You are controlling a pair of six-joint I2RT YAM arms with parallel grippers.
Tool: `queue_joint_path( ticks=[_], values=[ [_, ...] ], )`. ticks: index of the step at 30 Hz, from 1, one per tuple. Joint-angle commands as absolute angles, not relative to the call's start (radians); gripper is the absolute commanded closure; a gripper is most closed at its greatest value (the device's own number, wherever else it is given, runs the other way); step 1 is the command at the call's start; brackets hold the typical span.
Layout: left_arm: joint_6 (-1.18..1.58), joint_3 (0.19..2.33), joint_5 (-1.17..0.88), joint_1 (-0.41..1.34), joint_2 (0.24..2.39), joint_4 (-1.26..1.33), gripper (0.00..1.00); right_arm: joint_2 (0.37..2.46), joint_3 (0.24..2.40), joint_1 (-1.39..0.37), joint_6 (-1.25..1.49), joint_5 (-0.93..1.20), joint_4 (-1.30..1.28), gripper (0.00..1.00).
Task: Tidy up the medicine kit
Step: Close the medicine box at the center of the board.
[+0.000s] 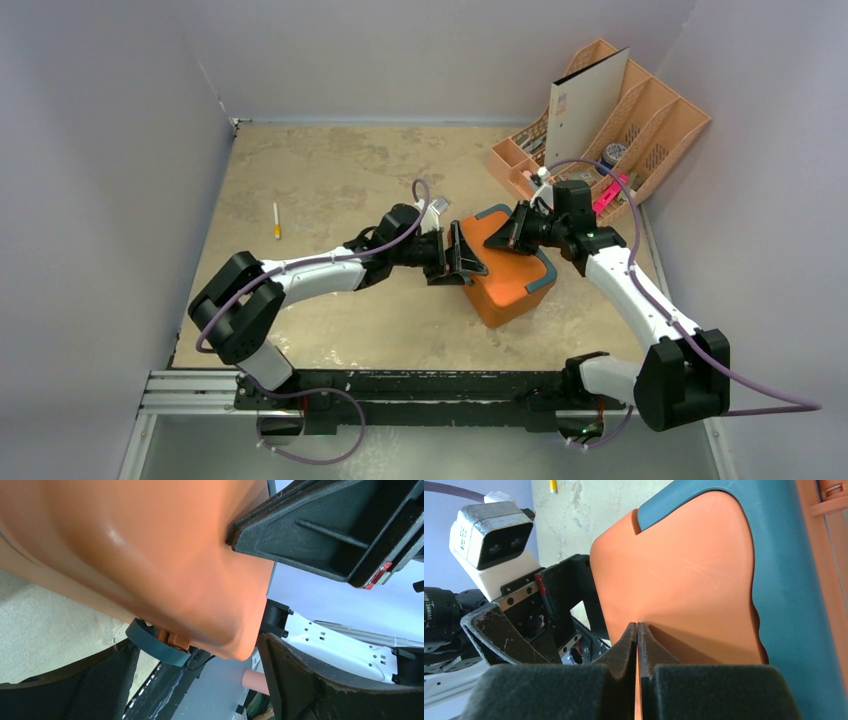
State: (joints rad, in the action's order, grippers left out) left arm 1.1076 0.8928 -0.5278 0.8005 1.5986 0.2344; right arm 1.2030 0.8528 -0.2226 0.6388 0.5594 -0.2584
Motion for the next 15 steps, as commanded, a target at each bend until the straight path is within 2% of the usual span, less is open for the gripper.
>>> queue_joint_path(
  ticks=[1,15],
  values=[
    [1.172,0.885,-0.507,0.814,1.623,0.343,0.14,1.211,0.812,-0.229,0.606,0.486,-0.365,1.0],
    [1.229,0.844,-0.412,0.83,1.564,0.396,0.14,1.205,0.806,-0.232,0.611,0.491,-0.356,1.0]
  ],
)
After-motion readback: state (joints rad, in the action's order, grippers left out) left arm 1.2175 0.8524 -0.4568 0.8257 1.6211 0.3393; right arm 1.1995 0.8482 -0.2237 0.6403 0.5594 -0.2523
